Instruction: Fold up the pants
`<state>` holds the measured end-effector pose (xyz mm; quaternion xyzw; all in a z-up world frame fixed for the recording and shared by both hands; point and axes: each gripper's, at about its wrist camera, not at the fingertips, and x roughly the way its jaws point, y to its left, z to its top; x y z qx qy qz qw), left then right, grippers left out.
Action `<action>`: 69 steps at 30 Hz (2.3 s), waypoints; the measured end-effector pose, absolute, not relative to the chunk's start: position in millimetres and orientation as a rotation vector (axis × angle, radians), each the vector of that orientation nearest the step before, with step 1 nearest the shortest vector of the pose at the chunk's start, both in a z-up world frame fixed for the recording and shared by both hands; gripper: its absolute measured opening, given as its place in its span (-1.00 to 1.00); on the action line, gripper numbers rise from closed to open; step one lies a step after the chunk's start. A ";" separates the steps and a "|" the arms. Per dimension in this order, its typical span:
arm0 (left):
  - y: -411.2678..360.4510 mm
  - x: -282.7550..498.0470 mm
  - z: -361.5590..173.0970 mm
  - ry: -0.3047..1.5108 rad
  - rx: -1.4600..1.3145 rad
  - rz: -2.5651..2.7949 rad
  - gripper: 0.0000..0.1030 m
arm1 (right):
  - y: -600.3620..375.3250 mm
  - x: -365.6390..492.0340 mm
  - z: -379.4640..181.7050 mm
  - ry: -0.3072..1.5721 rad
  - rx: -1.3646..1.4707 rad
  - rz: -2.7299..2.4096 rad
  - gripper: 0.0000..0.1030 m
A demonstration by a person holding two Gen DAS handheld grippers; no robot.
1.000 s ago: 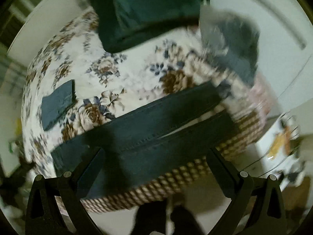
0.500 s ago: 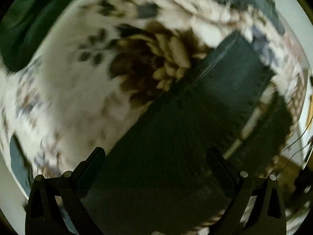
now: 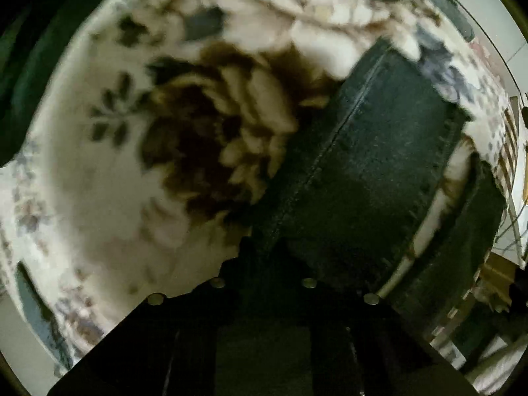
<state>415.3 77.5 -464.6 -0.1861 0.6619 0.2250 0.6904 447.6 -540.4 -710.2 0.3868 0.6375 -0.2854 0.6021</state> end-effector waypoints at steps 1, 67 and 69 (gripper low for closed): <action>77.2 407.2 -447.6 1.444 -0.423 0.494 -0.88 | -540.3 444.1 -701.8 1.445 0.902 -0.629 -0.81; -31.4 173.5 -502.3 1.412 -0.102 0.402 0.70 | -701.9 165.3 -750.0 1.060 1.202 -0.316 -0.79; -28.9 171.4 -505.1 1.417 -0.115 0.408 0.70 | -693.2 186.1 -761.0 1.137 1.209 -0.287 -0.80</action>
